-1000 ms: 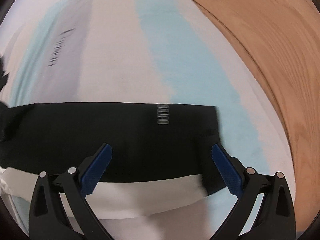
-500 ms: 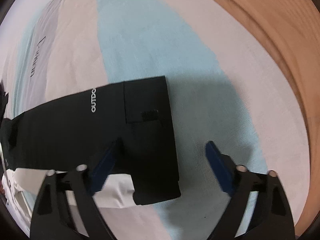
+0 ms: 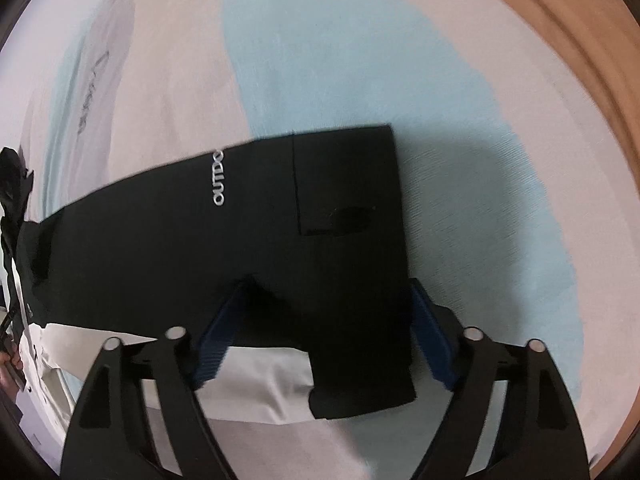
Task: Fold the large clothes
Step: 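Close the right tool on the black sleeve cuff, then carry the held sleeve with the right tool across the jacket body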
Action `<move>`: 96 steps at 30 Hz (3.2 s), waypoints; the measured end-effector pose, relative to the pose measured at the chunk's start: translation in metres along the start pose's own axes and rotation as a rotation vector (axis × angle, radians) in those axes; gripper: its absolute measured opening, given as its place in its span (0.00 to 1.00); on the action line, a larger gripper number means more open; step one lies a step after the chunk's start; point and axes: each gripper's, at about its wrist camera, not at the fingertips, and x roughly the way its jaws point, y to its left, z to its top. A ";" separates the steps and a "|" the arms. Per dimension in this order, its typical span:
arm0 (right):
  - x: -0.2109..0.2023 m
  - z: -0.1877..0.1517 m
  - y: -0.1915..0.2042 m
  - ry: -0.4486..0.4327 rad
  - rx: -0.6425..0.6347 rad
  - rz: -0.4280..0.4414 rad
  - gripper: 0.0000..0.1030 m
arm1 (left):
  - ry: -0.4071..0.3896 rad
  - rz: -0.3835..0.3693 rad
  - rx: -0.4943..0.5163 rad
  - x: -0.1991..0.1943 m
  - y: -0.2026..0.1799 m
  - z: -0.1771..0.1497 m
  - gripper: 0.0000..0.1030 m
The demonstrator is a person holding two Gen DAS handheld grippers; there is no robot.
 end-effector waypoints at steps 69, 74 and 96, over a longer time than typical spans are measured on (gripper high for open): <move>-0.123 -0.123 0.538 -0.116 -0.282 0.262 0.15 | -0.078 -0.093 -0.080 -0.078 0.259 -0.069 0.94; -0.121 -0.151 0.632 -0.120 -0.302 0.327 0.15 | -0.079 -0.069 -0.065 -0.086 0.322 -0.068 0.94; 0.050 -0.264 0.934 0.007 -0.587 0.063 0.20 | -0.068 -0.066 -0.078 -0.031 0.458 -0.108 0.94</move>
